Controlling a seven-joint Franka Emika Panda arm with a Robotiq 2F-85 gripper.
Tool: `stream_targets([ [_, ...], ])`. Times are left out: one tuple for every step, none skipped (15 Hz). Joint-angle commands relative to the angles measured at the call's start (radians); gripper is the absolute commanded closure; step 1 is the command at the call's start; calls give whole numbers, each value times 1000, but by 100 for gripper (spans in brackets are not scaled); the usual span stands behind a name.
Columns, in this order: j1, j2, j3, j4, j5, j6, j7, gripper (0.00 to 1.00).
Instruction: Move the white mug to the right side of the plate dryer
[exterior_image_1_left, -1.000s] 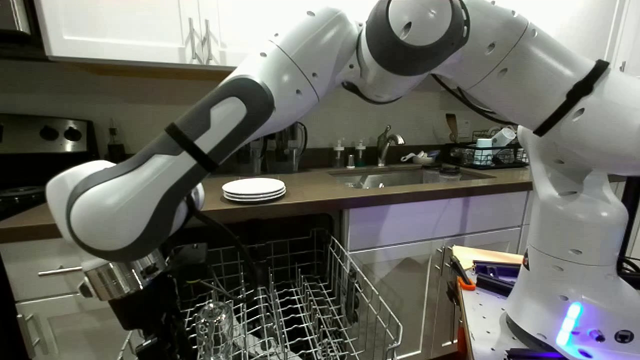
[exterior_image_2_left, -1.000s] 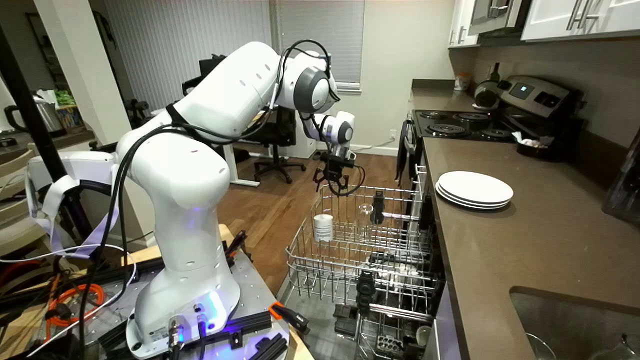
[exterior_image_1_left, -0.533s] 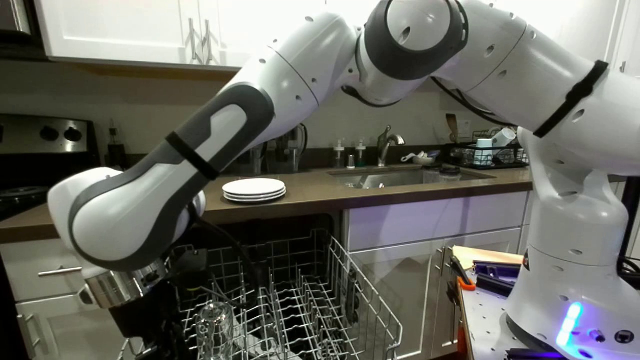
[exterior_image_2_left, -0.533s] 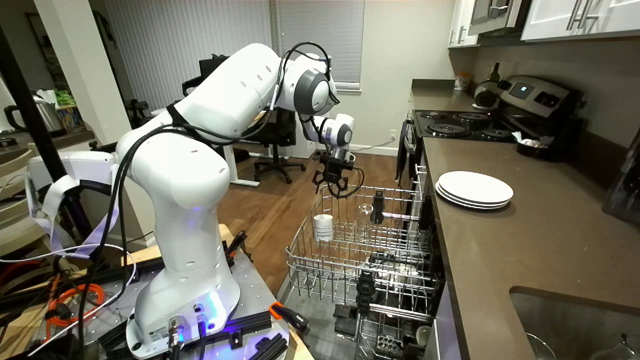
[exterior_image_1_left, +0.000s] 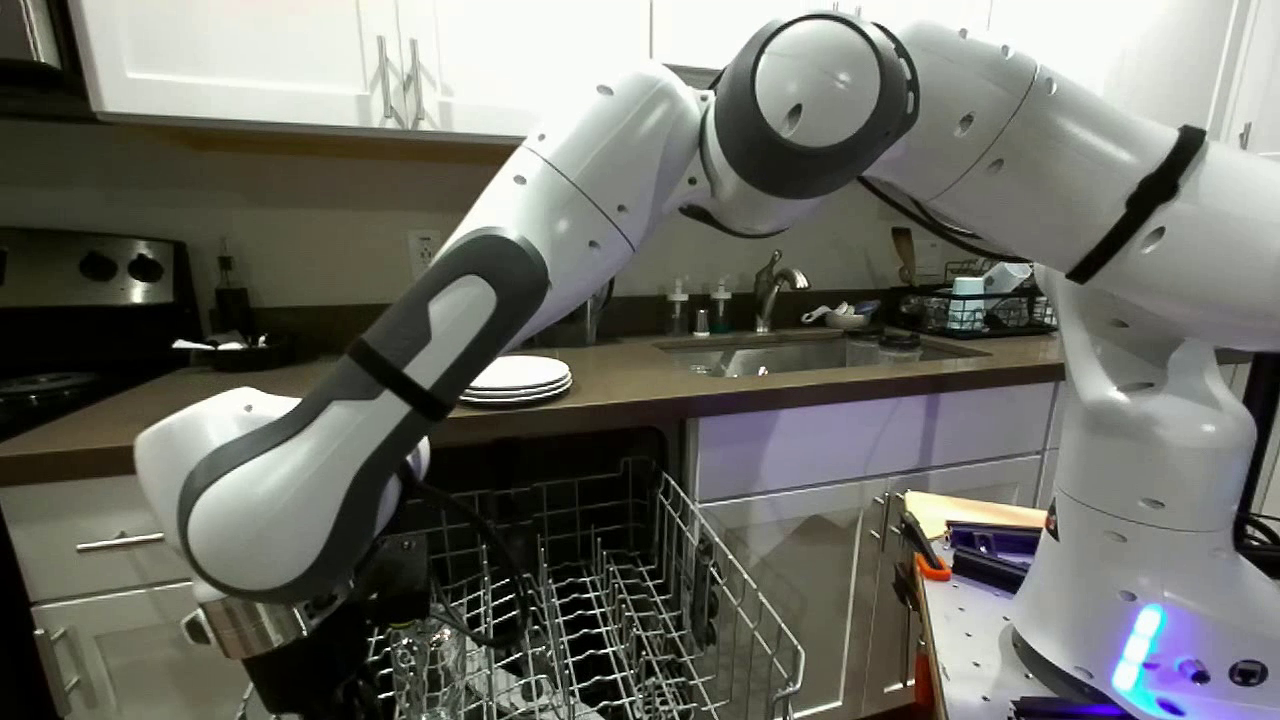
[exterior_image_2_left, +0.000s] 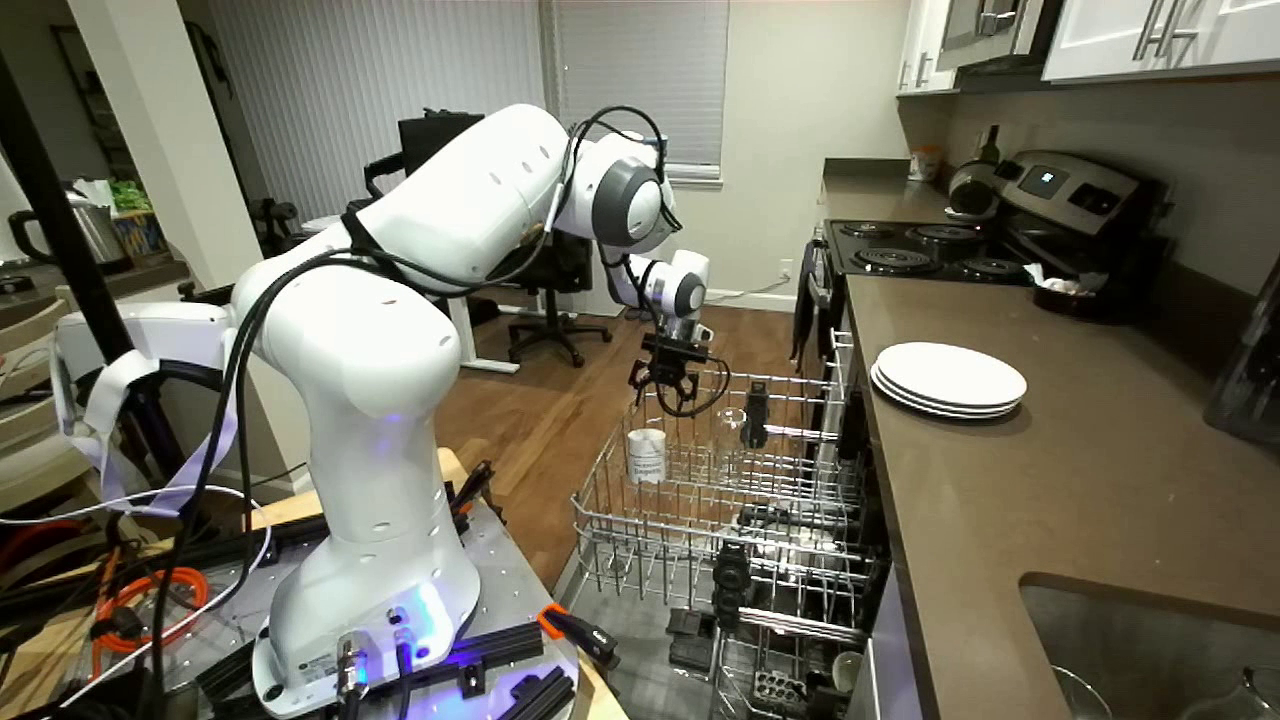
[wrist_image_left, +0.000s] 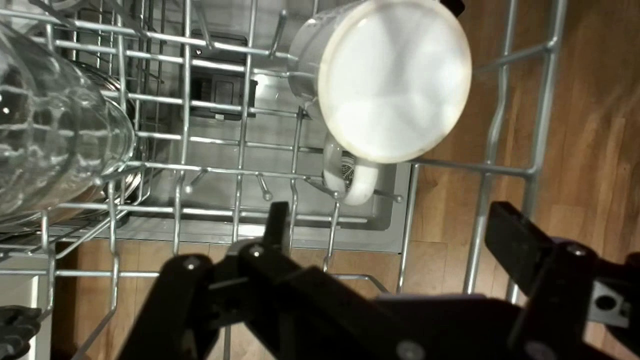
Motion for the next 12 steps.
stream_targets([
  [-14, 35, 5, 44, 21, -20, -2, 4],
  [-14, 43, 4, 46, 21, -15, 0, 18],
  [-13, 50, 4, 46, 20, -6, 3, 28],
  [-10, 56, 1, 49, 16, -4, 7, 31],
  [-7, 66, -1, 53, 14, -1, 9, 38],
  [-8, 73, 1, 57, 16, -2, 8, 45],
  [-9, 80, 1, 59, 17, -2, 8, 52],
  [-9, 85, 2, 60, 18, -2, 8, 58],
  [-9, 89, 1, 60, 18, -1, 11, 64],
  [-8, 93, 1, 62, 18, -2, 13, 71],
  [-7, 95, 2, 65, 20, -2, 14, 77],
  [-6, 95, 2, 69, 21, -3, 16, 79],
])
